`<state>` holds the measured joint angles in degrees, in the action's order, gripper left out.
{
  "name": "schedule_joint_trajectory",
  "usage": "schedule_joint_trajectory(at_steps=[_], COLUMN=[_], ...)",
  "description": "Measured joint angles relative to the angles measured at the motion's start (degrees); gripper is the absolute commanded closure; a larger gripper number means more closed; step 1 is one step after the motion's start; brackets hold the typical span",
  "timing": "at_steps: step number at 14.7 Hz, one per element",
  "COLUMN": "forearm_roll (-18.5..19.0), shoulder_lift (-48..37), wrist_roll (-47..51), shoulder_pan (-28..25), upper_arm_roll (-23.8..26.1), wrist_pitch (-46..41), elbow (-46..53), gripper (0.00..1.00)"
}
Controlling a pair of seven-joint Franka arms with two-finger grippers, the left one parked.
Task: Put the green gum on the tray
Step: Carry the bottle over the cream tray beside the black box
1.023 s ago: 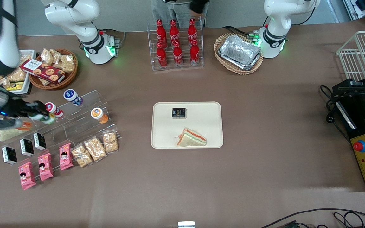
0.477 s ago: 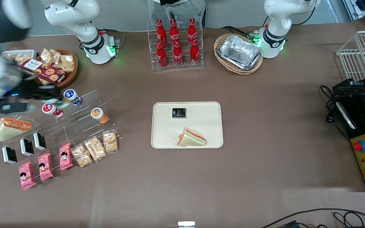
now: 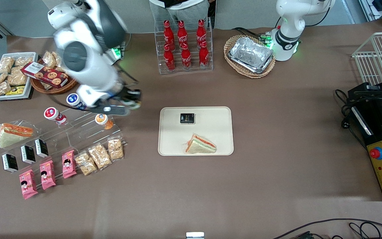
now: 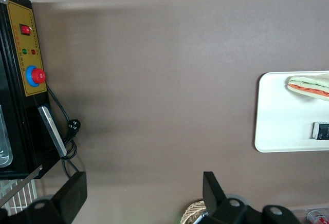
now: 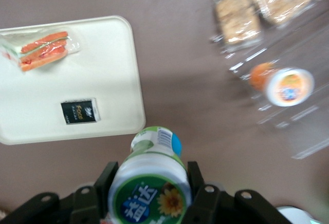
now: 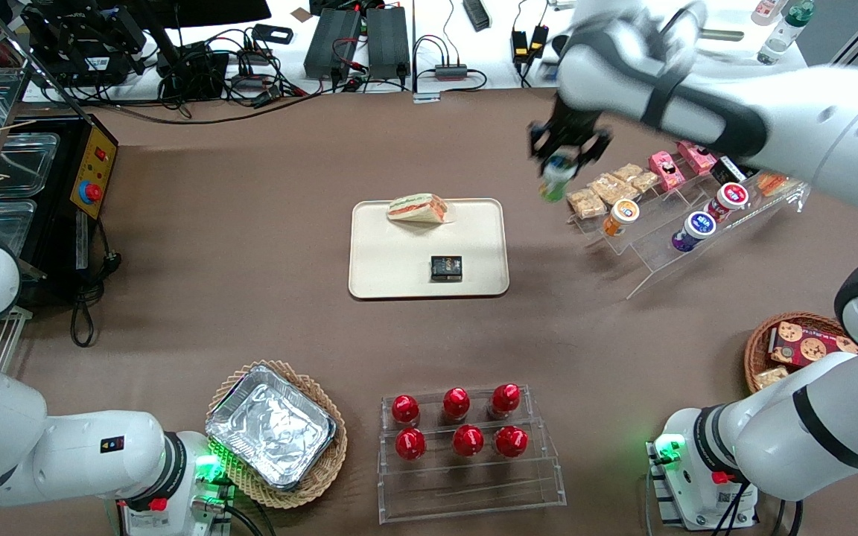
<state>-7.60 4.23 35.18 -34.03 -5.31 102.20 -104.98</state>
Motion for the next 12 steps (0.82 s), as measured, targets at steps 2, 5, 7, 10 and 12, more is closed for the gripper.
schedule_joint_trajectory(at_steps=[2, 5, 7, 10, 12], forearm_roll=[-0.1, -0.1, -0.1, -0.1, -0.1], shoulder_lift=[-0.1, 0.7, 2.6, 7.3, 10.9], wrist_roll=[5.5, 9.5, 10.7, 12.3, 14.0], shoulder_pan=[-5.2, -10.1, -11.7, -13.4, -14.6], upper_arm_roll=[0.1, 0.1, 0.1, 0.0, 0.0], wrist_pitch=[12.0, 27.9, 33.8, 41.0, 45.8], elbow=[-9.1, -20.1, -23.4, -24.2, -24.2], gripper=[0.49, 0.49, 0.49, 0.49, 0.48])
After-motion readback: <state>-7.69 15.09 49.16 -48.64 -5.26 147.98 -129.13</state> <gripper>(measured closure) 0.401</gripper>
